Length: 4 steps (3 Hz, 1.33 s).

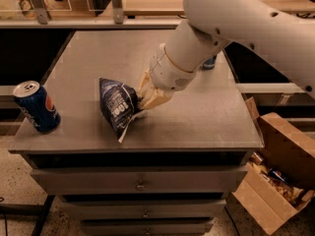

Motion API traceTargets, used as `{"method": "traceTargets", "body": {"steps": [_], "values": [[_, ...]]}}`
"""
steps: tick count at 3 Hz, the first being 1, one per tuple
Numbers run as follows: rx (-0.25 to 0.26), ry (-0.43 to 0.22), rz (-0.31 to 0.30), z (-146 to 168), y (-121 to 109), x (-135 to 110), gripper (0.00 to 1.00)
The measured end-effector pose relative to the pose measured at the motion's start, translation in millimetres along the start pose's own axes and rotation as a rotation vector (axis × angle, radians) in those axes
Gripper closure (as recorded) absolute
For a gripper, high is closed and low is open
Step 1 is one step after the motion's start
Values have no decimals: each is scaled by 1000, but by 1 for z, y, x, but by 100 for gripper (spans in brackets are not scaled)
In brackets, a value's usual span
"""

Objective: Move blue chip bag near pepsi can

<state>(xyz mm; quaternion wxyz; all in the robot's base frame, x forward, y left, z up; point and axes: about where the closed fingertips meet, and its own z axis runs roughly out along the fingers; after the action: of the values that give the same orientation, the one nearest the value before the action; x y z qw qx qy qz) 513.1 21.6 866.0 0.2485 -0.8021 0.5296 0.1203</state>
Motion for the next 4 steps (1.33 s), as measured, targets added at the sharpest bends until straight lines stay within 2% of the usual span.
{"method": "traceTargets", "body": {"steps": [3,4], "values": [[-11,-47,-78,28,-16,-46,100],[-4,-57,-104,34,-18,-57,82]]}}
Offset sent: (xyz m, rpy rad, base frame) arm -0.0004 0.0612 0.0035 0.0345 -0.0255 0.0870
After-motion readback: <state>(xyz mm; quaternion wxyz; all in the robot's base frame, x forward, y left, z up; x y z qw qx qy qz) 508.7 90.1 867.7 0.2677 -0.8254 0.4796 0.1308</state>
